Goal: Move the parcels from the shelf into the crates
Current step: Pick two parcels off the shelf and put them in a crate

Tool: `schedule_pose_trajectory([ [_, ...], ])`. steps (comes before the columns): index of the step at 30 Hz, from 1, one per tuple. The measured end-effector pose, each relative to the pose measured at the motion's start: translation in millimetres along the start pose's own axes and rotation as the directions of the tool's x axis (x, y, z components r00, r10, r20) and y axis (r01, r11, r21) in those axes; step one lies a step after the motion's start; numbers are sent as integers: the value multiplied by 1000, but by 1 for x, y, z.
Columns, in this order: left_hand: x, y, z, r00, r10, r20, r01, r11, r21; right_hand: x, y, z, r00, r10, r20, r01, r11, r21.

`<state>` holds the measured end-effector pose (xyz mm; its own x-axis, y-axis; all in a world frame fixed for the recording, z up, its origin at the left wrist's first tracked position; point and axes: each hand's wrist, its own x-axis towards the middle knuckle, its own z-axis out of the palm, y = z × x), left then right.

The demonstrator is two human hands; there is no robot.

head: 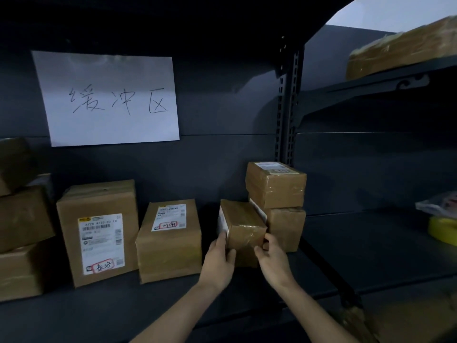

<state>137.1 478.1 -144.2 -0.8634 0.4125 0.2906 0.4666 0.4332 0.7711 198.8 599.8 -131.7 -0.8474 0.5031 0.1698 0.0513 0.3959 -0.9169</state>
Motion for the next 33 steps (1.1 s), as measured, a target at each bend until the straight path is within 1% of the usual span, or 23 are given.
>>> schedule_pose_trajectory([
  [4, -17, 5, -4, 992, 121, -47, -115, 987, 112, -14, 7, -2, 1000, -4, -19, 4, 1000, 22],
  [9, -29, 16, -14, 961, 253, -109, -214, 934, 285, -34, 11, -1, 999, 54, -6, -51, 976, 210],
  [11, -31, 19, -17, 951, 289, -109, -234, 904, 357, -40, 12, -2, 995, 98, 25, -101, 971, 218],
  [12, -32, 19, -18, 949, 302, -95, -244, 890, 385, -42, 14, -4, 993, 114, 42, -119, 979, 166],
  [14, -33, 18, -16, 936, 348, -58, -285, 843, 457, -42, 18, -12, 991, 112, 72, -109, 993, -48],
  [15, -34, 18, -14, 924, 382, -33, -318, 812, 490, -41, 19, -18, 992, 102, 74, -89, 983, -160],
  [16, -35, 17, -12, 910, 413, -19, -348, 789, 507, -39, 20, -23, 994, 91, 62, -73, 967, -242],
  [18, -37, 19, -7, 902, 433, 7, -374, 771, 516, -36, 19, -34, 998, 69, 17, -59, 940, -336],
  [20, -38, 17, -3, 909, 417, 20, -380, 806, 453, -33, 19, -41, 998, 51, -25, -56, 938, -341],
  [22, -38, 14, -4, 931, 361, -46, -329, 890, 316, -31, 18, -45, 998, 36, -49, -48, 960, -276],
  [24, -38, 14, -9, 961, 253, -107, -237, 961, 142, -31, 13, -48, 997, 11, -71, -27, 976, -218],
  [26, -37, 13, -12, 987, 112, -114, -109, 994, 27, -27, 9, -49, 996, -14, -85, -2, 983, -182],
  [27, -35, 12, -12, 994, 41, -103, -41, 999, 6, -26, 5, -49, 996, -22, -89, 7, 986, -169],
  [29, -30, 8, -12, 996, -54, -64, 55, 998, 6, -21, -1, -47, 996, -24, -89, 9, 986, -166],
  [31, -26, 3, -10, 996, -89, -15, 90, 995, 44, -16, -7, -46, 998, -31, -62, 18, 980, -200],
  [33, -22, -2, -8, 997, -70, 37, 67, 994, 91, -13, -11, -45, 1000, -27, -11, 24, 979, -204],
])
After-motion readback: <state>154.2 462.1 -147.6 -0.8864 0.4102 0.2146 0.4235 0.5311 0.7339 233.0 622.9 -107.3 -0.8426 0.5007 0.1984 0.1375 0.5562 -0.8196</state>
